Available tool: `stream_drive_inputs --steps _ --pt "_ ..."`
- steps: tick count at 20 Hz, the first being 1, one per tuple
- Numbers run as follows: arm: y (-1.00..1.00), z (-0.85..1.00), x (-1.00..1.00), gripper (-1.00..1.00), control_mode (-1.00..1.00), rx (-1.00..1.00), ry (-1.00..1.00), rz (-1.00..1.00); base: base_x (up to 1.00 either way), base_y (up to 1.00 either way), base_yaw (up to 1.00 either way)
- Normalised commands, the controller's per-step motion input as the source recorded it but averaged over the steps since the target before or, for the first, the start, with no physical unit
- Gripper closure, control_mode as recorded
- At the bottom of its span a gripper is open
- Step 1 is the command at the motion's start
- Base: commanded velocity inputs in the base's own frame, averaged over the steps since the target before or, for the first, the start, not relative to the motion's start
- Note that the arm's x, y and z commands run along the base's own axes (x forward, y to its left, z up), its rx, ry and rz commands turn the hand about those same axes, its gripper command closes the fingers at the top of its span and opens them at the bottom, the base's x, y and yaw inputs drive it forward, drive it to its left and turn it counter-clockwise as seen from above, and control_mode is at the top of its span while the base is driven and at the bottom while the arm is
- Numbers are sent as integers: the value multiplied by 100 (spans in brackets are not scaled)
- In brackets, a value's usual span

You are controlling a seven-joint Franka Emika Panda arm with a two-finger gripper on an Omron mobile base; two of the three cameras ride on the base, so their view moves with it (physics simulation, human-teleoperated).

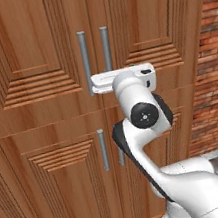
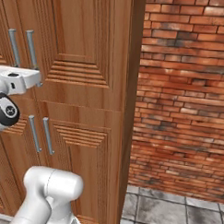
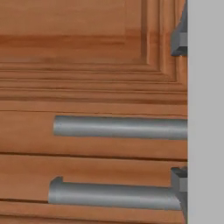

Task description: Open the cabinet directly in front. Then move the beer and the cup to the dining counter with the jar on it.

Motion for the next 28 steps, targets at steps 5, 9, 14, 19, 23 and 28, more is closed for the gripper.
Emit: stream_drive_inputs --steps 5,9,14,19,23,28 --pt "1 -30 64 -100 -100 0 11 0 0 0 0" --pt "10 -41 82 -100 -100 0 15 0 0 0 0" --pt "25 -32 92 -100 -100 0 7 1 0 0 0" --pt "40 -32 98 -100 -100 0 2 2 0 0 0" --pt "8 -30 91 100 -100 0 4 1 0 0 0" --pt "0 0 0 100 -100 0 0 0 0 0 0"
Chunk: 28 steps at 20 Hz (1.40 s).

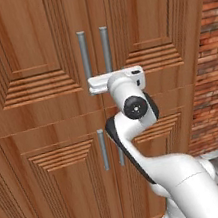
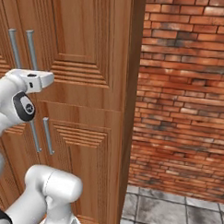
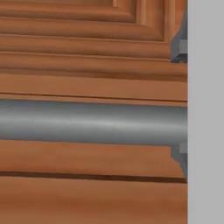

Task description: Open the cabinet directly in front. Then move the beer and the cup to the dining counter with the jar on it.

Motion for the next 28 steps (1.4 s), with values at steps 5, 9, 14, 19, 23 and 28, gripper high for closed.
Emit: stream_drive_inputs --steps 5,9,14,19,23,28 --pt "0 0 0 100 -100 0 0 0 0 0 0" --pt "0 0 -8 100 -100 0 0 0 0 0 0" --pt "-27 0 -75 100 -100 2 0 -7 0 0 0" --pt "-54 0 -100 100 -100 9 1 -19 0 0 0" --pt "-68 1 -100 100 -100 12 3 -24 0 0 0" --pt "-74 0 -100 100 -100 12 3 -26 0 0 0"
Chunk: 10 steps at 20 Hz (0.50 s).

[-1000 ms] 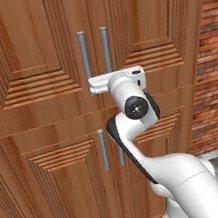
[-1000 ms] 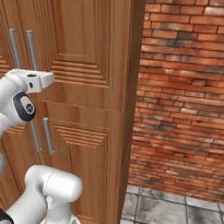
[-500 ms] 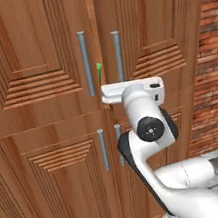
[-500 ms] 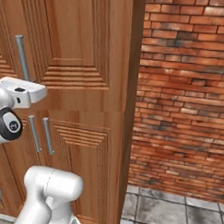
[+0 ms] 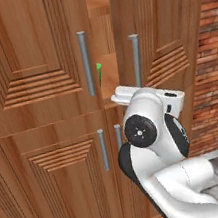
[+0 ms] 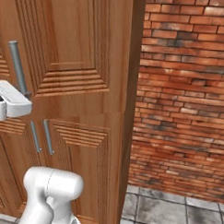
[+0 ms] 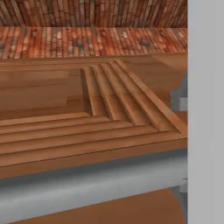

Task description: Open the cabinet directly in front. Then move the beer and the cup to the dining counter with the jar on it.

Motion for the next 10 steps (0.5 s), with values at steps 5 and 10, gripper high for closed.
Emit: stream_drive_inputs --steps 5,10 --pt "-49 0 -86 100 -100 3 0 -17 0 0 0" --pt "0 0 -2 -100 -100 0 0 0 0 0 0"
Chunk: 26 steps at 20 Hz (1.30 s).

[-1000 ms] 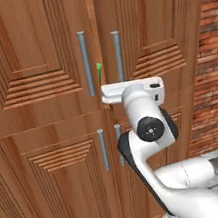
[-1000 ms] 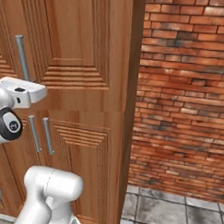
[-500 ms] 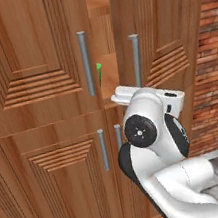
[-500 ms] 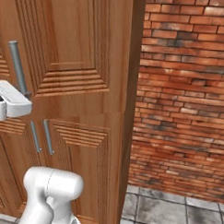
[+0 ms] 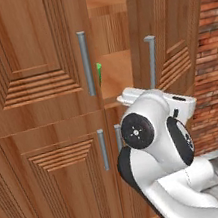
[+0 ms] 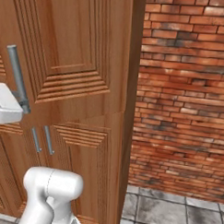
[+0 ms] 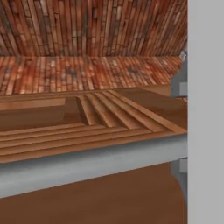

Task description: Open the cabinet directly in front. Then move the beer and the cup to the dining counter with the jar on it.

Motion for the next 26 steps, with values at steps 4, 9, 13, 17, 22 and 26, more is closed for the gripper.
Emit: stream_drive_inputs --steps 4,9,13,17,22,26 --pt "20 -12 -76 -100 -100 -4 0 5 0 0 0" --pt "50 0 -90 -100 -100 -6 -10 7 0 0 0" --pt "97 0 -52 -100 -100 -4 -8 5 0 0 0" --pt "100 0 -3 -100 -100 -4 -6 0 0 0 0" --pt "59 0 79 -100 -100 0 0 -2 0 0 0" --pt "15 -1 100 -100 -100 -2 0 -6 0 0 0"
